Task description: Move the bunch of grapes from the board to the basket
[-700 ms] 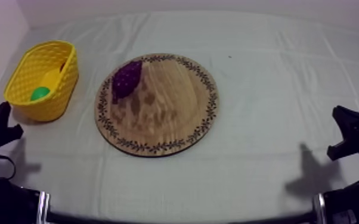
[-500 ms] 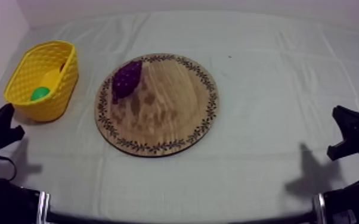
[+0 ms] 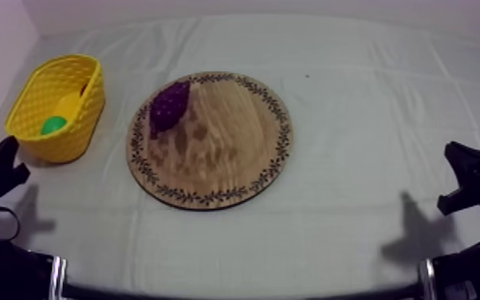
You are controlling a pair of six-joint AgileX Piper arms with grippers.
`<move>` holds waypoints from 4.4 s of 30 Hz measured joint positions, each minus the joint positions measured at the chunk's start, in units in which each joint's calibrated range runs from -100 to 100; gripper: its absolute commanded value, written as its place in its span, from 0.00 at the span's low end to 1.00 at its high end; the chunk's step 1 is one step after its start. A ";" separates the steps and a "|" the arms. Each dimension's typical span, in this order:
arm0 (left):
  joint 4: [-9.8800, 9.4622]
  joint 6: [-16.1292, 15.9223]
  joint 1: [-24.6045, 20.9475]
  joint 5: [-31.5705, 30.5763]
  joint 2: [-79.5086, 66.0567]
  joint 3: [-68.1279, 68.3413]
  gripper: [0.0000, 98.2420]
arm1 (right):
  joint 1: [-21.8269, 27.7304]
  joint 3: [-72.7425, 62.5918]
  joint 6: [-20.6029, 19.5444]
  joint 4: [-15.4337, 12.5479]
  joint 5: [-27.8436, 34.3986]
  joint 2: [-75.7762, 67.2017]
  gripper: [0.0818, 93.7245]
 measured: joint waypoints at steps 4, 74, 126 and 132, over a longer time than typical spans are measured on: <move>0.74 -0.68 0.35 1.78 4.08 -4.32 0.00 | 0.00 0.00 0.00 0.00 0.00 0.00 0.00; -10.20 11.34 25.02 24.75 119.63 -82.44 0.95 | 0.00 0.00 -0.03 0.00 0.00 0.00 0.00; -6.36 -0.32 11.64 28.19 92.05 -63.37 0.36 | 0.00 0.00 -0.03 0.00 0.00 0.00 0.00; -7.49 -4.28 4.59 18.59 87.82 -59.23 0.37 | 0.00 0.00 -0.03 0.00 0.00 0.00 0.00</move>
